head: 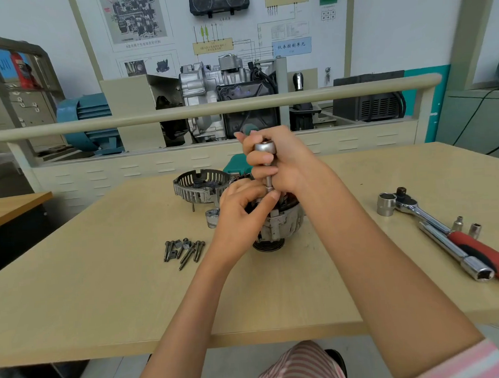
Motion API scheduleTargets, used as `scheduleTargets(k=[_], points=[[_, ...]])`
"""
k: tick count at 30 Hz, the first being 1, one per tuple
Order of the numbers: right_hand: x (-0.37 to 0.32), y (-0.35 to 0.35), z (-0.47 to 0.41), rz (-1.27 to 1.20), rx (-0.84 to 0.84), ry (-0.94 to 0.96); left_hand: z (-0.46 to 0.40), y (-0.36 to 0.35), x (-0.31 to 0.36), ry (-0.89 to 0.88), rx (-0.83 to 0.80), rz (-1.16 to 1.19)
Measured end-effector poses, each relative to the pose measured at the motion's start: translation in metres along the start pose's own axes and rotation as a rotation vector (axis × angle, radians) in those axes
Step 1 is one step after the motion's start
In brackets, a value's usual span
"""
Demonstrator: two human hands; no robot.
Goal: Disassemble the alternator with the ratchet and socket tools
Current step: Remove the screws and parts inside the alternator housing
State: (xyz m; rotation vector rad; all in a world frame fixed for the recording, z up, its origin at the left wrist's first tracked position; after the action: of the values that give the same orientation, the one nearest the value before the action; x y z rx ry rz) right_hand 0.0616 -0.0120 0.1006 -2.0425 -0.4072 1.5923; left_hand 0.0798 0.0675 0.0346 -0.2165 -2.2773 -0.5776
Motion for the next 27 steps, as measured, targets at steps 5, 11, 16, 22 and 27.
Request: scheduleTargets(k=[5,11,16,22,27], points=[[0.001,0.007,0.006,-0.013,0.461,0.393,-0.001,0.000,0.005,-0.064,-0.002,-0.031],[-0.001,0.001,0.002,0.092,0.272,0.189,-0.001,-0.001,0.003,-0.015,0.029,0.005],[0.001,0.001,-0.001,-0.002,0.100,0.078,-0.001,0.001,0.003,-0.040,0.006,-0.003],[0.002,0.002,0.010,0.045,0.500,0.521,-0.001,0.001,0.006,-0.033,0.040,0.003],[0.001,-0.003,0.003,0.098,0.203,0.159,-0.001,-0.001,0.004,0.011,0.038,0.009]])
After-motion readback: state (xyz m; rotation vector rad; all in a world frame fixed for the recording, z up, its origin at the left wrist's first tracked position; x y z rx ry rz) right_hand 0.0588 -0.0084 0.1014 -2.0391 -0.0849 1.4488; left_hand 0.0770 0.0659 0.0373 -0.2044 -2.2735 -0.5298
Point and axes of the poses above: each hand's wrist, its own z-axis away from the middle knuckle, its own y-axis out of the back of the hand, x = y × z, the point moved 4 cm from there along -z, towards the middle knuckle, and after that the axes turned 8 degrees about y, right-handed, at the moved point
